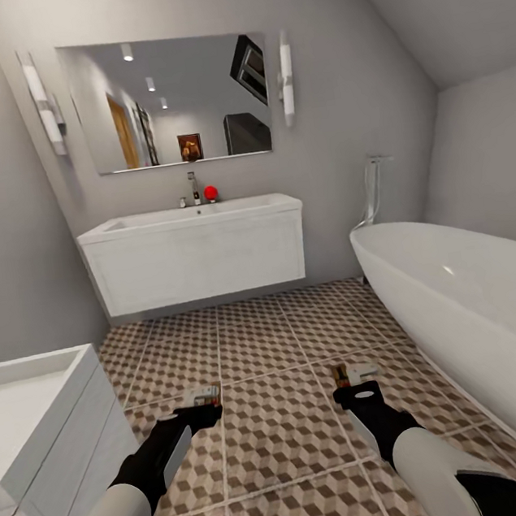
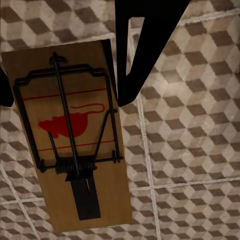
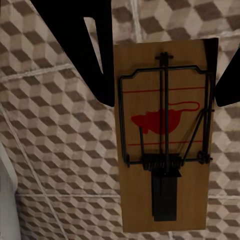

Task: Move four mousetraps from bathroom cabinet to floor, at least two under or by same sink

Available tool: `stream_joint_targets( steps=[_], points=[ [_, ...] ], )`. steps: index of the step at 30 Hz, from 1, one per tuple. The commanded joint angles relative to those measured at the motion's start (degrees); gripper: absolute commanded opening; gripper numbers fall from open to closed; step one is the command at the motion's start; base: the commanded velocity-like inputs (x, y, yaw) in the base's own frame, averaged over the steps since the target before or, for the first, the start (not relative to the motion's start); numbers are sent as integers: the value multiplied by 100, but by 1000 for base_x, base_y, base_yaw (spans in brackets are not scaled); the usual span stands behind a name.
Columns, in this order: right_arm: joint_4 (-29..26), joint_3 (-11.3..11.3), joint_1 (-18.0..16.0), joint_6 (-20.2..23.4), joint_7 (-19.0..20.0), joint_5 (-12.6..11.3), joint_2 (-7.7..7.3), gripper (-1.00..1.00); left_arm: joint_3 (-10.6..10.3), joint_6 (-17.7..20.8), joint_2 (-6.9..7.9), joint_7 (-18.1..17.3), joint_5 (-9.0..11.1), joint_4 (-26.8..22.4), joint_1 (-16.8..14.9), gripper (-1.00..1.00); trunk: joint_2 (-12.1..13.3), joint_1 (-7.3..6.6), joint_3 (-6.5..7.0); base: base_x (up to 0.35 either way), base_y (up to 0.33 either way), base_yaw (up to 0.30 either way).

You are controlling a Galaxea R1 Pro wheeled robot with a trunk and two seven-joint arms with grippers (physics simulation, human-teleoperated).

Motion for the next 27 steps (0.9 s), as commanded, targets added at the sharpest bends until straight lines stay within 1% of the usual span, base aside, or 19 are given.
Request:
stream_joint_targets(
  steps=[1, 6, 16, 27],
  points=[
    [-10, -23, -2, 37, -20, 47, 5, -100, -41, 26, 8, 24, 45, -14, -3, -100, -2, 1, -6, 186, 0, 1],
    [-10, -23, -2, 37, -14, 47, 4, -100, -41, 29, 7, 24, 43, -63, -3, -100, -2, 1, -6, 129, 0, 0],
    [-10, -18, -2, 38, -5, 47, 3, -100, -36, 35, 7, 32, 47, -70, 0, -100, -2, 1, -6, 28, -3, 0],
    [-10, -23, -2, 39, -1, 47, 3, -100, -36, 21, 9, 32, 48, -26, 2, -100, -2, 1, -6, 240, -115, 0]
  ],
)
